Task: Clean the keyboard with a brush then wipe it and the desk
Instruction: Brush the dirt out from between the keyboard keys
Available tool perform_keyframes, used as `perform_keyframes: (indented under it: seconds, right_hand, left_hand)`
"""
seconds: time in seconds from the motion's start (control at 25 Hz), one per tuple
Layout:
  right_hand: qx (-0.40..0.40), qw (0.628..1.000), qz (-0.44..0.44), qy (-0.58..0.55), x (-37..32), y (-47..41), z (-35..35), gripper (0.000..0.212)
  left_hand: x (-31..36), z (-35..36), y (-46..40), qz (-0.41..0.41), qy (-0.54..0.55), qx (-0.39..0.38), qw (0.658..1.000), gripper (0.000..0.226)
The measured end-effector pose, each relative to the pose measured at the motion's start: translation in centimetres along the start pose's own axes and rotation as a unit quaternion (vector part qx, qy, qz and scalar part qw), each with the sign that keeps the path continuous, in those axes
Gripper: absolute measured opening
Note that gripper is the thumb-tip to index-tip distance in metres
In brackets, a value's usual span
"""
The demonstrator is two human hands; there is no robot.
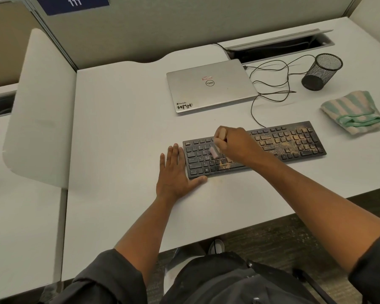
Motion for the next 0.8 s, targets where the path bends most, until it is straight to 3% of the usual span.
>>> perform_keyframes:
  seconds: [0.2, 0.4, 0.64, 0.8]
  right_hand:
    - [-0.051, 0.995, 0.032, 0.079, 0.3, 0.7, 0.7, 0.02]
    - [-0.01, 0.999, 0.015, -0.033, -0.2, 1.7, 0.6, 0.019]
    - [0.062, 0.996, 0.066, 0.013, 2.0, 2.9, 0.5, 0.018]
    - [0.03, 0.99, 0.06, -0.128, 0.7, 3.7, 0.8, 0.015]
  left_hand:
    - [0.0, 0.0, 0.0, 0.001, 0.004, 0.001, 1.0, 0.13]
    - [-0.1, 0.1, 0.0, 0.0, 0.002, 0.003, 1.0, 0.131]
    - [-0.2, 0.1, 0.0, -0.001, 0.0, 0.003, 1.0, 0.13]
    - [-0.1, 0.0, 0.0, -0.003, -0.005, -0.003, 1.0, 0.129]
Point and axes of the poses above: each hand's wrist, its own y-axis away from the middle knuckle, its own z-axis out of the palm, x = y × z, the point moved 4 cm from there along -y, towards the middle knuckle, and after that the axes turned 7 degrees about y, right-handed, at the moved point
